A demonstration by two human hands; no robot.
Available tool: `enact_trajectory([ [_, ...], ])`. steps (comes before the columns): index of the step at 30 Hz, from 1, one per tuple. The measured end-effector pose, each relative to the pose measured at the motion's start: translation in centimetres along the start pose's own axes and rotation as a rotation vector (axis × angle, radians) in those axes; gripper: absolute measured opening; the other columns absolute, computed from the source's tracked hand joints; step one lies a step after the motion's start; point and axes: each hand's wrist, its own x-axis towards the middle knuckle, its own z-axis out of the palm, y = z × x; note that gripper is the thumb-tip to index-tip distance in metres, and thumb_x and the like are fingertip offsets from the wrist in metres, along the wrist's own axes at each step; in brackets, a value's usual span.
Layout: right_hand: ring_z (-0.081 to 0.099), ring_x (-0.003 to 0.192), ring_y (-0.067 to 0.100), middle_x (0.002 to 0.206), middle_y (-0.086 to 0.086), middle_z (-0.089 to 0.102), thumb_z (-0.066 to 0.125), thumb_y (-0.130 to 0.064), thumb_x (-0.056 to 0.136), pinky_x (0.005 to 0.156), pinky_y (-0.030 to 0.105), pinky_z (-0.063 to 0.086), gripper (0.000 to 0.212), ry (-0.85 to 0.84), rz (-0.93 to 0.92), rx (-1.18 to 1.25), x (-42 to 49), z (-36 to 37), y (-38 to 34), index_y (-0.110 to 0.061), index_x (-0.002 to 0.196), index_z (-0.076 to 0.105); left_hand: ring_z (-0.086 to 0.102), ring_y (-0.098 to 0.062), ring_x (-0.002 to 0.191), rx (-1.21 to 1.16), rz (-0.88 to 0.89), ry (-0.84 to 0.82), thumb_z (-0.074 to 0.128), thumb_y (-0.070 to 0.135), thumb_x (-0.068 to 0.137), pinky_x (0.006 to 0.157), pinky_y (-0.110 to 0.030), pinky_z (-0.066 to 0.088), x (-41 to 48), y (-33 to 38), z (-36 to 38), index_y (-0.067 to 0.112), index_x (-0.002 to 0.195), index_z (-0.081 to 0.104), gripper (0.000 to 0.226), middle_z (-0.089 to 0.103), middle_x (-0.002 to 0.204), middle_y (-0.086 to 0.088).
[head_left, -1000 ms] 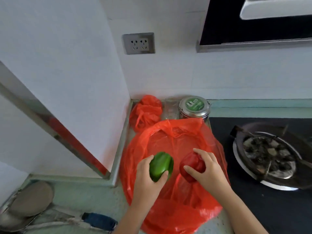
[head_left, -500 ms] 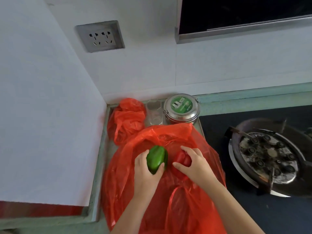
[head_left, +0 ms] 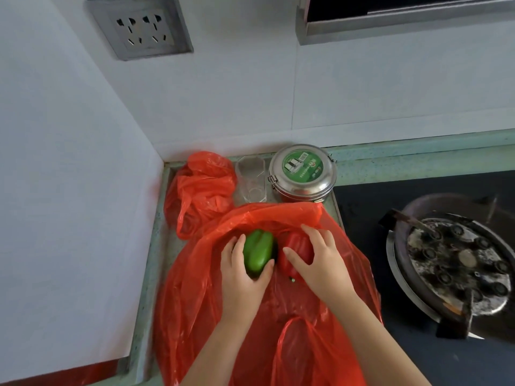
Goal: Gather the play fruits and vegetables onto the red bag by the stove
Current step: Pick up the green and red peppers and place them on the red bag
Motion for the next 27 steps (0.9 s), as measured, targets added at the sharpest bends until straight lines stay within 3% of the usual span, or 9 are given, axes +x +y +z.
enact_trajectory([
  [6,0.035,0.127,0.02,0.139,0.003,0.035,0.054,-0.053,0.081,0.092,0.038,0.046,0.071,0.018,-0.002,-0.04,-0.6,0.5,0.5,-0.027,0.141,0.027,0.035,-0.013,0.124,0.108,0.112,0.016,0.058,0.049,0.072,0.1,-0.025,0.031,-0.5,-0.1,0.3,0.015,0.129,0.042,0.069,0.046,0.132,-0.013],
  [16,0.023,0.134,0.02,0.148,0.003,0.026,0.053,-0.051,0.083,0.091,0.032,0.041,0.072,0.049,-0.056,-0.185,-1.9,0.0,0.2,-0.025,0.143,0.022,0.036,-0.02,0.126,0.14,0.171,-0.016,0.058,0.05,0.072,0.099,-0.031,0.034,-1.0,0.1,0.5,0.014,0.131,0.039,0.071,0.044,0.134,-0.017],
  [27,0.034,0.129,0.029,0.142,0.008,0.038,0.06,-0.042,0.083,0.089,0.042,0.047,0.059,0.096,-0.108,-0.25,-3.5,-1.0,-0.1,-0.018,0.134,0.042,0.044,-0.034,0.123,0.221,0.285,-0.012,0.054,0.042,0.079,0.098,-0.042,0.041,-2.0,1.6,-1.4,0.012,0.13,0.04,0.06,0.046,0.133,-0.019],
])
